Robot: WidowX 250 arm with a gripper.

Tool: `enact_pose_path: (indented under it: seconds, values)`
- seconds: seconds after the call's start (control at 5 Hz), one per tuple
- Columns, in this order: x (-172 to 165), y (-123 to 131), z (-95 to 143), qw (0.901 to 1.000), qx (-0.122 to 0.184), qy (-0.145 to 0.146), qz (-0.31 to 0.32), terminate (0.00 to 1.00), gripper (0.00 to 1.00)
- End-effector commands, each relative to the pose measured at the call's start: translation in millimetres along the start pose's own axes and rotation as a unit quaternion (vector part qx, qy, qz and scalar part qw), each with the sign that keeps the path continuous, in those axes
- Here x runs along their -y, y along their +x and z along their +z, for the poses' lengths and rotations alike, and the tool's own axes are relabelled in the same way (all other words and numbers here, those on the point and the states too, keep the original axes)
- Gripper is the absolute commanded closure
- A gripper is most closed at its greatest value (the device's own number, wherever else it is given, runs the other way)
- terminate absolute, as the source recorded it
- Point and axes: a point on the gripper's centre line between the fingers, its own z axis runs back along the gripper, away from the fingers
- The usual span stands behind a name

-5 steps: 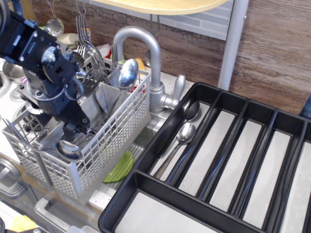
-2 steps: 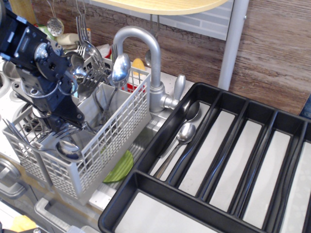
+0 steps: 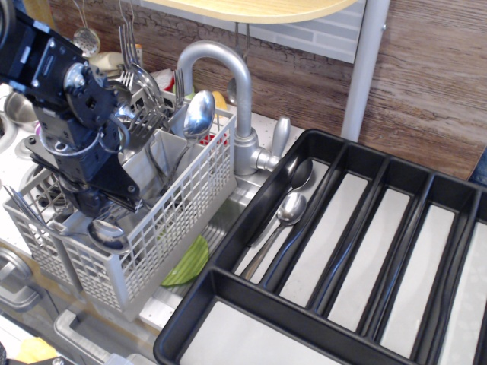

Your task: Put small spoon from basket to tray

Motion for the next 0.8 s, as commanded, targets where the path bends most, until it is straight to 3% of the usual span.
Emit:
enact_pose_path:
  seconds: [0.0,0.4,0.6]
  values:
    - [-1,16,35,0.9994,-0.002,0.035,-0.004,0.00,1.00]
    - [-5,27,107,0.9899,-0.046,0.133,-0.020,0.00,1.00]
    - [-3,29,155,0.9800,-0.065,0.180,-0.054,0.00,1.00]
